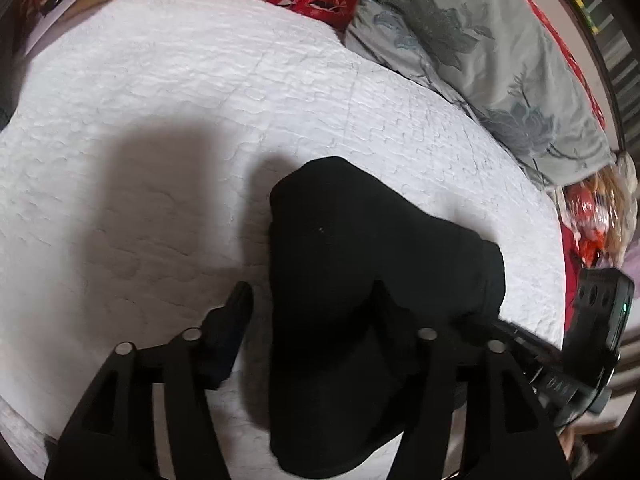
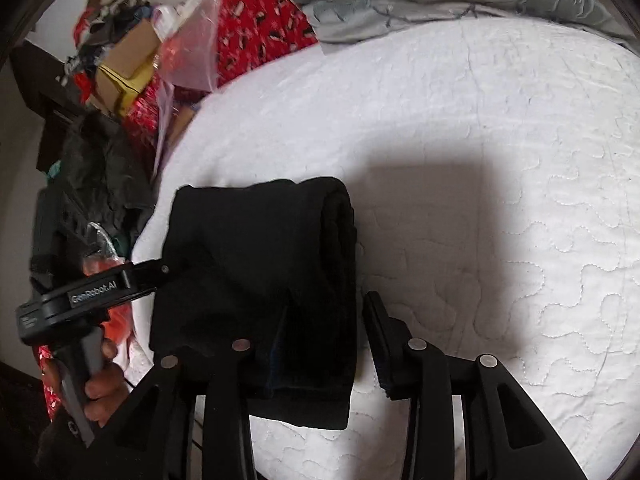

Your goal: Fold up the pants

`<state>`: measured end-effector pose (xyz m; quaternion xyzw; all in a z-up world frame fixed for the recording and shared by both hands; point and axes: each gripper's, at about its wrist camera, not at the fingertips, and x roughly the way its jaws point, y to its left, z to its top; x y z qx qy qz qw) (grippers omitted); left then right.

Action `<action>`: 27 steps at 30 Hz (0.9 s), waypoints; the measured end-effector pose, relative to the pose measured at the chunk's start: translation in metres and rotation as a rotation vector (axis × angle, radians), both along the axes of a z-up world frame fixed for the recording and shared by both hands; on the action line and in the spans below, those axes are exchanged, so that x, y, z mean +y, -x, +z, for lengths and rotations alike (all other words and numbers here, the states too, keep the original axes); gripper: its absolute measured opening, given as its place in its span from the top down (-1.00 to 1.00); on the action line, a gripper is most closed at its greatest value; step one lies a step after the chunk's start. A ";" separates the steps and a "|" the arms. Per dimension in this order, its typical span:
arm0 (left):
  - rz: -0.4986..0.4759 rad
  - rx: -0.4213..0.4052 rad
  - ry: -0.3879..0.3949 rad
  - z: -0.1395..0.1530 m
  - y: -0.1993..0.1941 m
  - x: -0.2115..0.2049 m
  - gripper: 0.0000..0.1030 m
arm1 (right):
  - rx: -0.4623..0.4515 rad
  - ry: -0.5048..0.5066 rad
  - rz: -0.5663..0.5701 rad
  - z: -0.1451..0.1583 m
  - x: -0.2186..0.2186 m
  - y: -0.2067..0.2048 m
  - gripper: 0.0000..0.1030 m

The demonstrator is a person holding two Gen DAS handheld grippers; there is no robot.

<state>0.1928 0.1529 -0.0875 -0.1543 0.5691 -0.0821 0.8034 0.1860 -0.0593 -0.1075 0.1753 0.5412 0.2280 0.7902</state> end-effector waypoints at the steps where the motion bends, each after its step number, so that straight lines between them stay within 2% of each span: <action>1: -0.020 -0.005 0.003 0.003 0.005 0.002 -0.17 | 0.000 -0.003 -0.001 0.001 -0.003 0.002 0.18; 3: -0.031 -0.031 0.000 0.014 0.013 0.007 -0.16 | -0.014 0.017 -0.005 0.005 -0.012 0.009 0.00; 7: -0.039 -0.154 -0.050 0.046 0.037 -0.008 -0.14 | -0.136 0.057 0.011 0.035 -0.004 0.029 -0.01; 10: -0.100 -0.185 -0.206 0.040 0.049 -0.035 -0.14 | -0.170 0.093 0.023 0.043 0.014 0.033 -0.01; 13: -0.173 -0.207 -0.434 0.011 0.062 -0.055 -0.17 | -0.179 0.142 0.038 0.035 0.021 0.042 0.01; 15: -0.197 -0.226 -0.486 -0.002 0.071 -0.059 -0.20 | -0.155 0.229 0.057 0.017 0.024 0.045 0.00; 16: -0.186 -0.241 -0.474 0.002 0.072 -0.057 -0.19 | -0.122 0.239 0.063 0.007 0.024 0.044 -0.01; 17: -0.175 -0.234 -0.428 0.010 0.071 -0.052 -0.18 | -0.111 0.220 0.049 0.005 0.020 0.045 -0.03; 19: -0.139 -0.227 -0.317 0.025 0.067 -0.036 -0.17 | -0.119 0.172 0.015 0.015 0.013 0.046 -0.04; 22: -0.088 -0.263 -0.236 0.045 0.061 -0.020 -0.17 | -0.185 0.141 -0.020 0.043 0.005 0.047 -0.12; 24: -0.053 -0.261 -0.211 0.051 0.044 -0.016 -0.17 | -0.248 0.087 -0.047 0.061 0.003 0.045 -0.13; 27: -0.020 -0.228 -0.225 0.046 0.019 -0.018 -0.17 | -0.265 0.051 -0.004 0.067 0.016 0.038 -0.13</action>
